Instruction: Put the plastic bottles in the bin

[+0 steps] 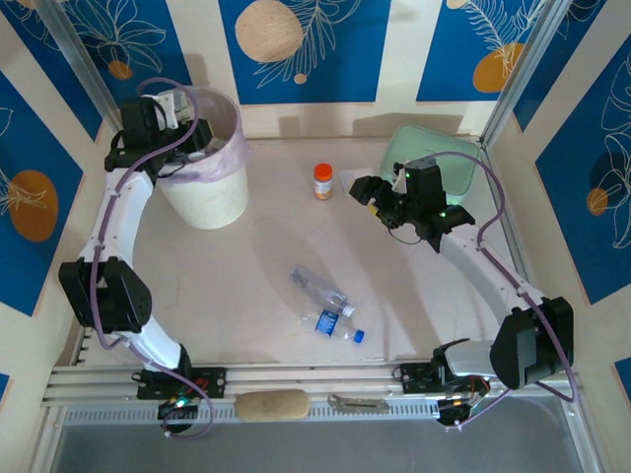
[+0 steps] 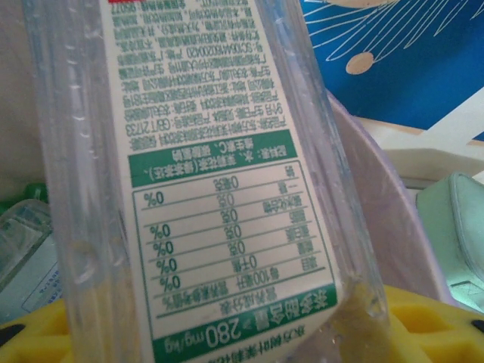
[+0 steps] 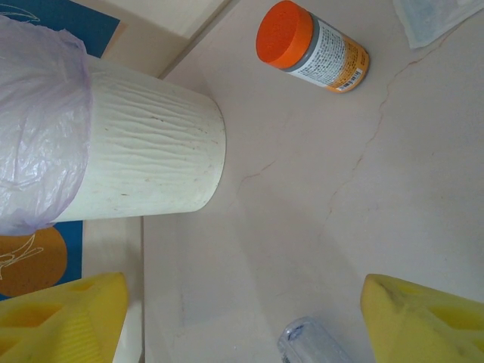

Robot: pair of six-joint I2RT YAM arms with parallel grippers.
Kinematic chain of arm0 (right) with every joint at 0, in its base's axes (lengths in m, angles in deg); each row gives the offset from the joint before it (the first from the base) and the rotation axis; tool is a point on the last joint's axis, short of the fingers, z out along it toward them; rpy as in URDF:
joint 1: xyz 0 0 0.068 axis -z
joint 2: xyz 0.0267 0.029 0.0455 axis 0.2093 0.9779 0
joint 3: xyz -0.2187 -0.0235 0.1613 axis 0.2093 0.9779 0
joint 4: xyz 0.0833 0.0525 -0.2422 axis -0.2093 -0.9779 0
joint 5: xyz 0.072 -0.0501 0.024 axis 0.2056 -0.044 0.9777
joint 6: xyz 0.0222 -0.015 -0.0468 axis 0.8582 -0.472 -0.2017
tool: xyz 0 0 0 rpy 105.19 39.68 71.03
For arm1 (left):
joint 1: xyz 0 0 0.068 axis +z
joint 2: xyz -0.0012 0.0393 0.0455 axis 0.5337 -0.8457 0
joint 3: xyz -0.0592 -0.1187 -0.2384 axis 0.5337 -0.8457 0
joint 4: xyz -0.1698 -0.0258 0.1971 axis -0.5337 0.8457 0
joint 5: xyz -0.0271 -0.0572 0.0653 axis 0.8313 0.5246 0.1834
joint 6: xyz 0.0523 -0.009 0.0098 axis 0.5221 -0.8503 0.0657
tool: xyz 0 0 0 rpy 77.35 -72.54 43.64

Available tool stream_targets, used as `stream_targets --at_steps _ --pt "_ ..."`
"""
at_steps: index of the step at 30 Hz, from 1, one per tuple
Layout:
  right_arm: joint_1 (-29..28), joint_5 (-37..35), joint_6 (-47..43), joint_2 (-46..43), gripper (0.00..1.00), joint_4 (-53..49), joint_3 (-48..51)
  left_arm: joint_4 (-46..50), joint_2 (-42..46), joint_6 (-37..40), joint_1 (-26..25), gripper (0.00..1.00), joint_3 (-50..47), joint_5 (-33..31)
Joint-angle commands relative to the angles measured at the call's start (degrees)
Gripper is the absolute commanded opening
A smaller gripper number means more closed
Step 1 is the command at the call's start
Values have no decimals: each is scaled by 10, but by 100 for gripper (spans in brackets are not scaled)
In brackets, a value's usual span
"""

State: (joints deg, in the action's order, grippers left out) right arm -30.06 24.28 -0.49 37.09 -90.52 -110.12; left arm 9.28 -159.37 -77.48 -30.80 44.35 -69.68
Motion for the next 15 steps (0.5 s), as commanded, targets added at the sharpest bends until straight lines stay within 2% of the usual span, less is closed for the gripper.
stream_targets --at_steps 1,5,8,9,15 --pt "2 0 -5 -17 81 -14 9 -3 0 -9 7 53 18 19" --pt "2 0 -6 -20 81 -14 12 -3 4 -15 7 70 18 21" --pt "2 0 -7 -21 81 -14 14 1 13 -16 7 97 18 17" --pt "2 0 -6 -22 81 -14 14 1 18 -16 7 100 16 16" --pt "1 -1 -7 -22 81 -12 19 -15 59 -23 7 100 -5 13"
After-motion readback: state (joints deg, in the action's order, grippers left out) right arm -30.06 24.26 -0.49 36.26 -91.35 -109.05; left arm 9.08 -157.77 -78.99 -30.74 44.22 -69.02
